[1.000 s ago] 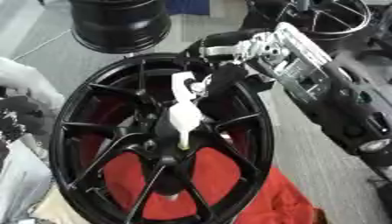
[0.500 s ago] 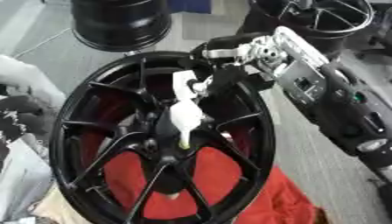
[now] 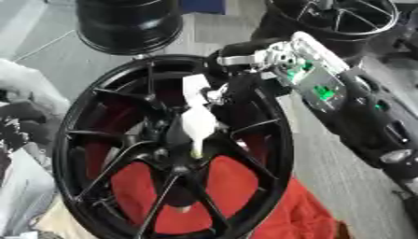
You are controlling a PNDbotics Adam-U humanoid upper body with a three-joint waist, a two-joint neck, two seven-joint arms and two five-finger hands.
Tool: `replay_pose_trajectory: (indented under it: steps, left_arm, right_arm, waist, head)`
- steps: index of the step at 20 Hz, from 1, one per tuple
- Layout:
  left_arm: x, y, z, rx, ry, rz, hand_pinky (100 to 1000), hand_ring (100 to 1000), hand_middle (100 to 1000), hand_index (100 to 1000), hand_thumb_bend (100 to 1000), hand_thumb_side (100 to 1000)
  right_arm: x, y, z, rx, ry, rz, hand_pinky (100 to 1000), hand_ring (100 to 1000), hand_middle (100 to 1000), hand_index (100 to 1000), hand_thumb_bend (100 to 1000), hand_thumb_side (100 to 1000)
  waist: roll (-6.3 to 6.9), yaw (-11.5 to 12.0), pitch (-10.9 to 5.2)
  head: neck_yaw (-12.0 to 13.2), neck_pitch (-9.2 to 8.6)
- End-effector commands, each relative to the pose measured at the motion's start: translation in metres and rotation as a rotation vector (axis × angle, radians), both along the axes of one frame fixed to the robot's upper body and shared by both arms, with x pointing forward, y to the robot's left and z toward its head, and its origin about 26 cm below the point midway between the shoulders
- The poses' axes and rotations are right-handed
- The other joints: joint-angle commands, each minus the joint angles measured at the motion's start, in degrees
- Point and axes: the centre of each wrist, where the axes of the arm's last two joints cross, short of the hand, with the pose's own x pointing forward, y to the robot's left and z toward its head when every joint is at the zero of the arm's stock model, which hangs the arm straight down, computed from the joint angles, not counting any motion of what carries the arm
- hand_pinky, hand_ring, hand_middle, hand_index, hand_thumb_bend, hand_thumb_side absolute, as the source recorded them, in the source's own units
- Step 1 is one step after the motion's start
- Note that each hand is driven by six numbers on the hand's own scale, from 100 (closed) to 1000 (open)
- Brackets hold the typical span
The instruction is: Pull the pin out of the wheel hub.
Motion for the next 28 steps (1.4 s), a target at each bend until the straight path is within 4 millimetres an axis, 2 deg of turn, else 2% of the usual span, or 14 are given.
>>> replay_pose_trajectory:
  steps: [1, 18, 24, 25, 26, 28]
  left_arm:
    - [0.0008, -0.0014, 0.0106, 0.003, -0.038, -0.011, 579, 603, 670, 785, 100, 876]
    - [0.0015, -0.0021, 0.0117, 0.001, -0.041, -0.016, 580, 603, 670, 785, 100, 877]
    - [0.0016, -0.0023, 0.0119, 0.001, -0.042, -0.017, 579, 603, 670, 785, 100, 876]
    - [0.0016, -0.0023, 0.0119, 0.001, -0.042, -0.016, 579, 603, 670, 785, 100, 877]
    - [0.0017, -0.0023, 0.0119, 0.001, -0.042, -0.017, 579, 603, 670, 785, 100, 877]
    - [0.0017, -0.0023, 0.0119, 0.001, -0.042, -0.017, 579, 603, 670, 785, 100, 876]
  right_arm:
    - [0.0009, -0.0013, 0.0063, -0.010, -0.016, -0.003, 468, 479, 883, 968, 100, 721]
    - [-0.0002, 0.0053, 0.0080, 0.009, -0.034, 0.019, 461, 479, 882, 970, 100, 681]
    - [-0.0020, 0.0071, 0.0116, 0.053, -0.058, 0.032, 430, 467, 849, 944, 100, 602]
    - [-0.0019, 0.0071, 0.0120, 0.068, -0.061, 0.032, 420, 462, 832, 930, 100, 577]
    - [-0.0018, 0.0071, 0.0123, 0.083, -0.063, 0.033, 409, 456, 799, 906, 100, 495]
    - [-0.0013, 0.0069, 0.0124, 0.110, -0.070, 0.032, 394, 448, 745, 863, 100, 434]
  waist:
    - [0.21, 0.1, -0.59]
    - [0.13, 0.5, -0.43]
    - [0.14, 0.6, -0.41]
    - [0.14, 0.6, -0.41]
    - [0.14, 0.6, -0.41]
    - [0.13, 0.7, -0.42]
  head:
    - [-0.2, -0.14]
    - [-0.4, -0.14]
    - [-0.4, -0.14]
    - [-0.4, -0.14]
    - [-0.4, -0.14]
    - [-0.4, -0.14]
